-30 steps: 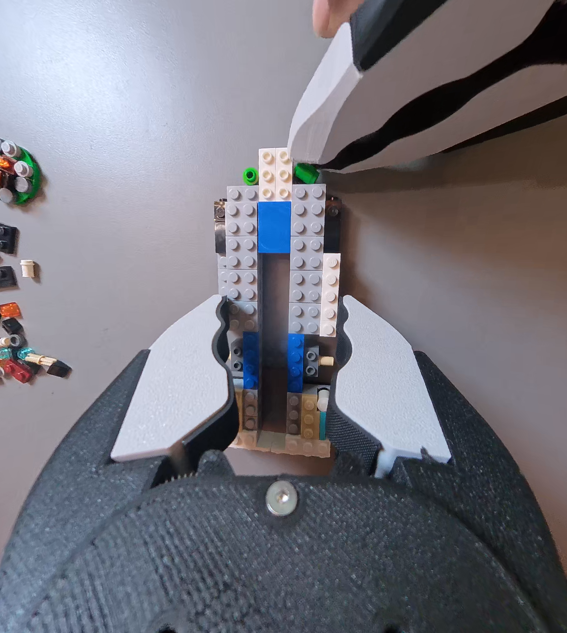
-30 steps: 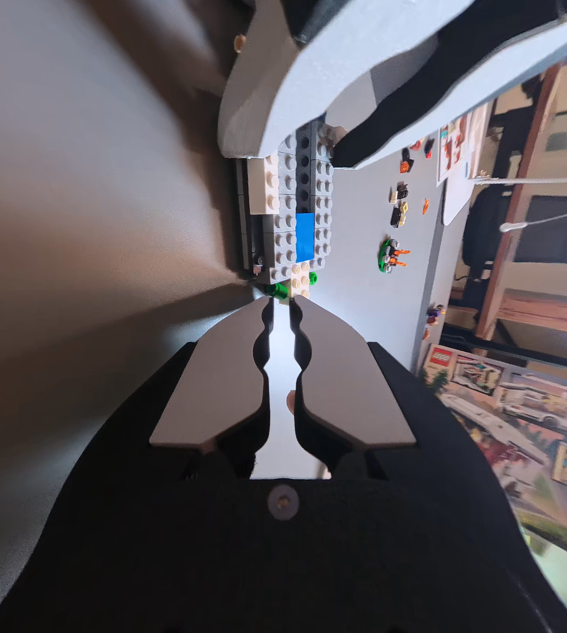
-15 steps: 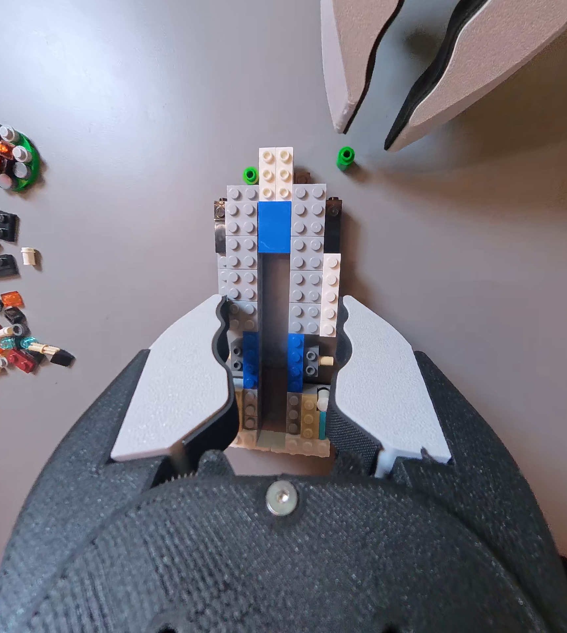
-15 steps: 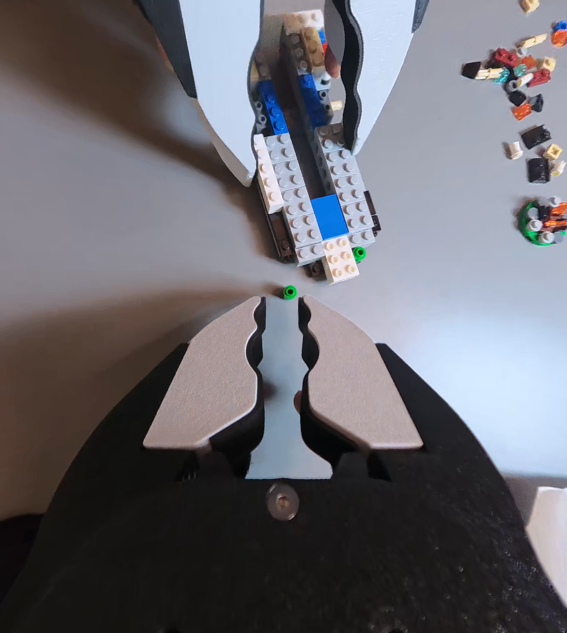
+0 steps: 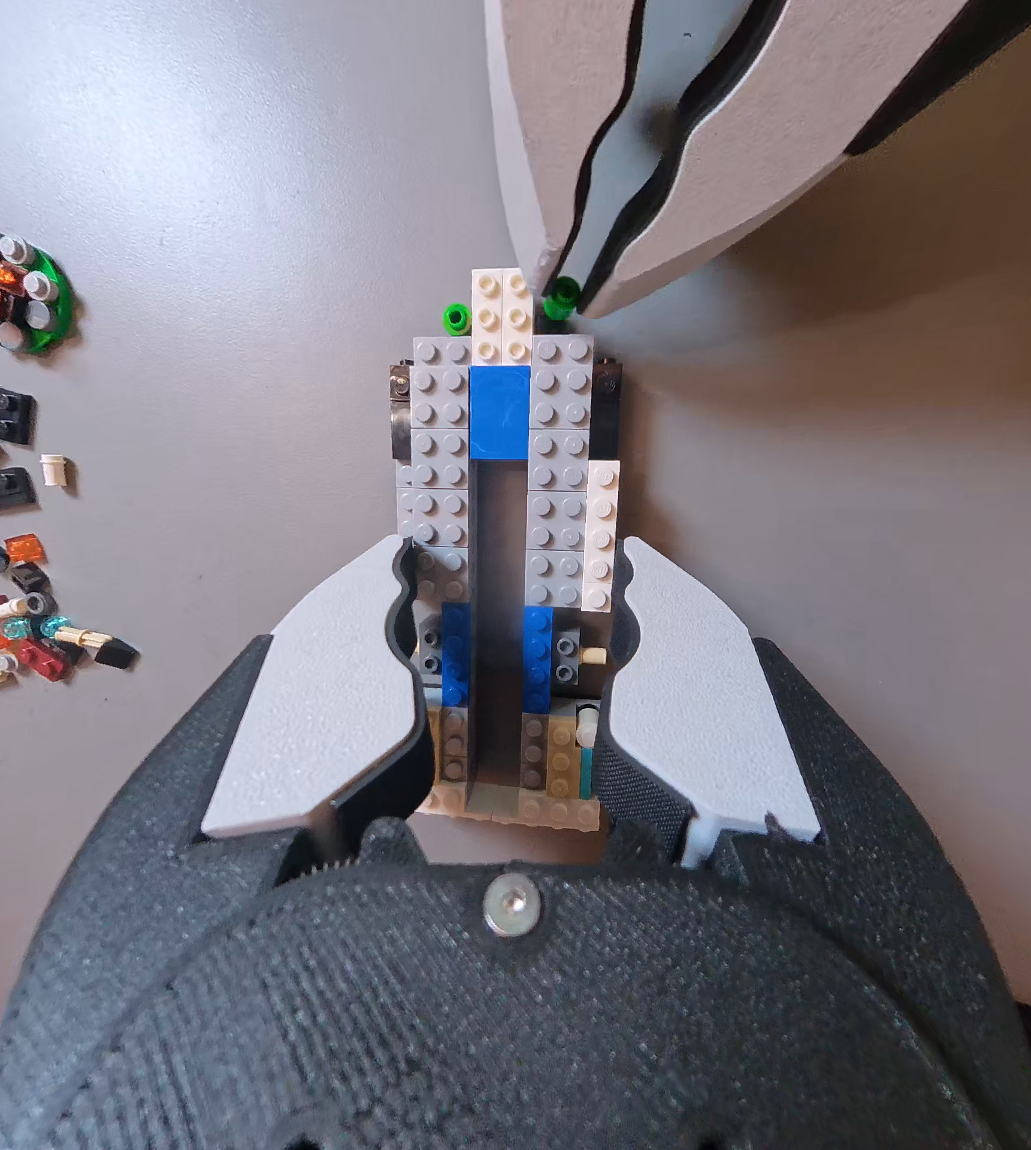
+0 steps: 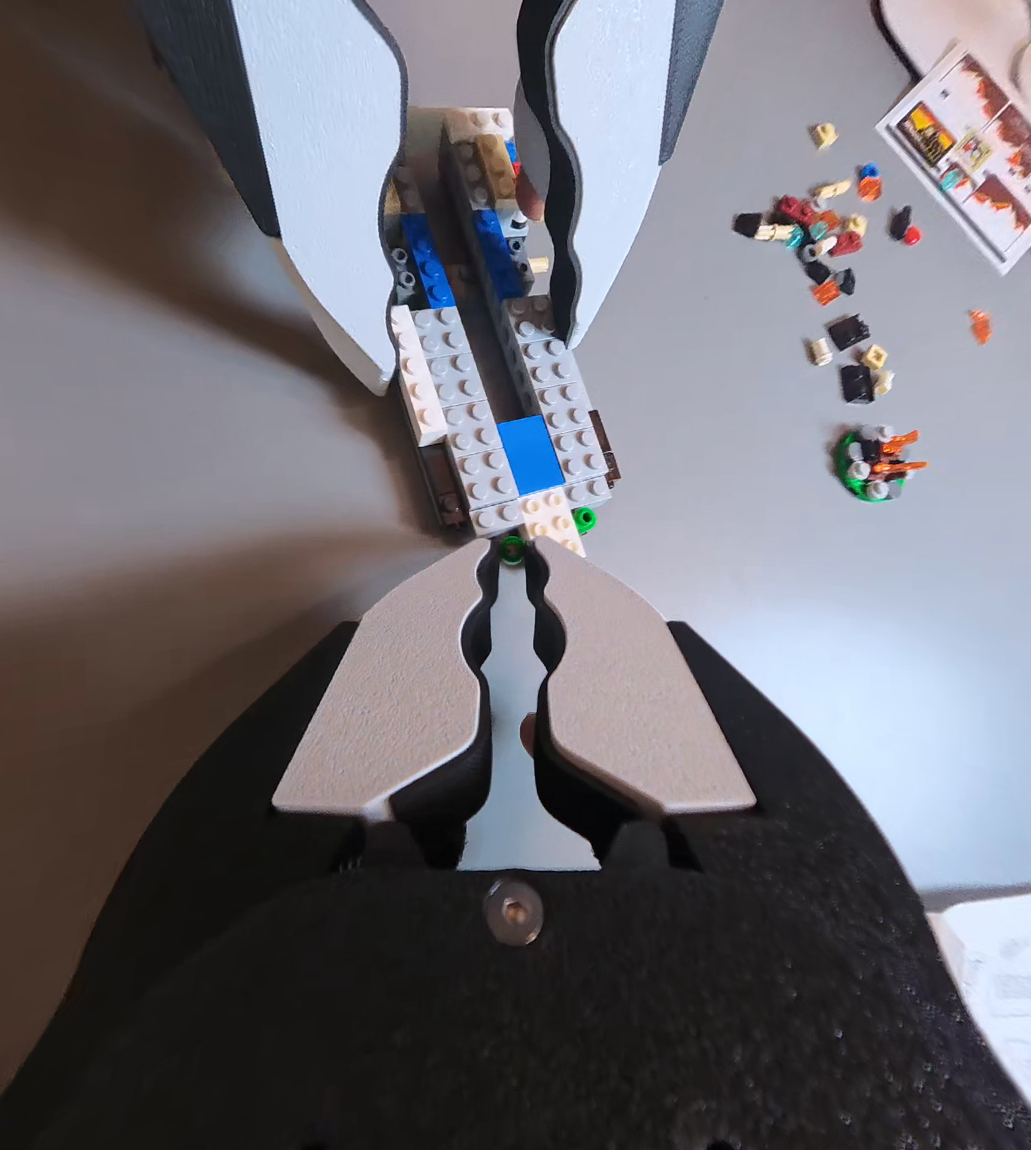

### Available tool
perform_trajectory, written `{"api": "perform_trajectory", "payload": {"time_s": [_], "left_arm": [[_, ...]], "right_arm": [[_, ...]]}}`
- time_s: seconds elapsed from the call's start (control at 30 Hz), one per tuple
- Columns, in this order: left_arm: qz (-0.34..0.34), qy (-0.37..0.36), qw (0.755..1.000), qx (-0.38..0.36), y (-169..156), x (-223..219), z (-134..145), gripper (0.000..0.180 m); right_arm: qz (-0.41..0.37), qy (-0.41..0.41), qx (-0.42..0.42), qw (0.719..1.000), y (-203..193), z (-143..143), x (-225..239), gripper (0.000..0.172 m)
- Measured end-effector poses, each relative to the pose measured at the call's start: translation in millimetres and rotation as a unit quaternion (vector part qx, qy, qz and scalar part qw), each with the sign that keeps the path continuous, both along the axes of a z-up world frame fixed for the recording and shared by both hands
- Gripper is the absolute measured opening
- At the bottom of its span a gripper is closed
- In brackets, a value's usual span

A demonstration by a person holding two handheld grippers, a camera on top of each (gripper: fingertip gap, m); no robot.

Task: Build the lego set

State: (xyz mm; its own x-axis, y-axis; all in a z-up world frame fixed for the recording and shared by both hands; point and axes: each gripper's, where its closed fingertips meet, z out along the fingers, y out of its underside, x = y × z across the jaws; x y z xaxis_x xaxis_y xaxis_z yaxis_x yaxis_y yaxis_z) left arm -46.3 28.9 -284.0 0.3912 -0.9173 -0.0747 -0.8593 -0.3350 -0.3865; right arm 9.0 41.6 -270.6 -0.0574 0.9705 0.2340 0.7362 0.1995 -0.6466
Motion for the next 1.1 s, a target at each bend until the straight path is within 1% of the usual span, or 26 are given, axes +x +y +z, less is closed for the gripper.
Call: {"api": "perform_trajectory", "payload": {"time_s": [0.33,0.57,1.1], "left_arm": [[-0.008,0.007,1.000,0.007,-0.3,-0.5,-0.6,0.061],[-0.007,0.006,1.000,0.006,-0.2,-0.4,-0.6,0.061],[-0.005,0.006,1.000,0.007,-0.1,-0.3,-0.8,0.061]], "right_arm": [[0.030,0.007,0.057,0.998,0.5,-4.8,-3.6,0.009],[0.033,0.010,0.077,0.996,2.2,-5.2,-2.8,0.012],[0.033,0.017,0.133,0.990,4.4,-4.3,-2.2,0.011]]}}
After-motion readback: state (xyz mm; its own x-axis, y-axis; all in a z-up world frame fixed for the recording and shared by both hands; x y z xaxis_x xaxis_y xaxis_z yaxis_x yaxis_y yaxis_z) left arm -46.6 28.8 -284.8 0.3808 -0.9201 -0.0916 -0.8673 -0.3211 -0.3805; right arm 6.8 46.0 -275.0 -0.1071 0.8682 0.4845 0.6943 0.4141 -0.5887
